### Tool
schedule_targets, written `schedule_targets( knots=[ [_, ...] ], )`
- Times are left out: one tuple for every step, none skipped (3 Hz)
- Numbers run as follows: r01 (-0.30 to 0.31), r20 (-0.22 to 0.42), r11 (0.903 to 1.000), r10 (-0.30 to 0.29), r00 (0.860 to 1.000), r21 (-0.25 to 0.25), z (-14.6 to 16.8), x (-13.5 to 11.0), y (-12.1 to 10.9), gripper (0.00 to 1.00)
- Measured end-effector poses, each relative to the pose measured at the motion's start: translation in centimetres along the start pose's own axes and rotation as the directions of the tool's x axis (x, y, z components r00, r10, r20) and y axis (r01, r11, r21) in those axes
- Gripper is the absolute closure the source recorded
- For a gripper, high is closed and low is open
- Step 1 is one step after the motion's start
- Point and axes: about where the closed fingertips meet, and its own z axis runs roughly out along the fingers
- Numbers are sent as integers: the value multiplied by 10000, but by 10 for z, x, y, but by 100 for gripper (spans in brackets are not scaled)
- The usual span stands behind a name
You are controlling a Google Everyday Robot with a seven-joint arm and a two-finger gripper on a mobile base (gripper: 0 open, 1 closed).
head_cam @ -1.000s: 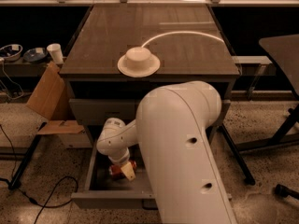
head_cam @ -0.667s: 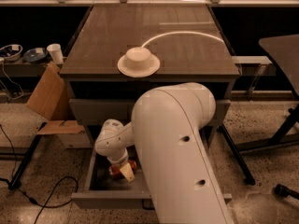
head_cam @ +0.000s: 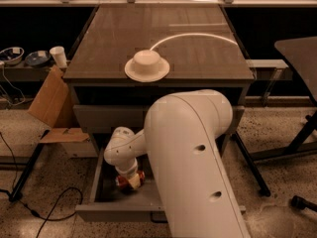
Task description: Pick coke can from middle drawer and place on counter
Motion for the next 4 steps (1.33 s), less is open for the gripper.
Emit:
schedule_targets(
  knots=[
    [-137, 317, 9997, 130, 9994, 223, -3, 4, 6, 63],
    [-326, 569, 9986, 302, 9979, 406, -7, 9, 12, 87],
    [-512, 538, 9944, 464, 9975, 929, -34, 12, 23, 100],
    [-727, 158, 9871, 712, 9973, 1424, -71, 12, 38, 100]
  ],
)
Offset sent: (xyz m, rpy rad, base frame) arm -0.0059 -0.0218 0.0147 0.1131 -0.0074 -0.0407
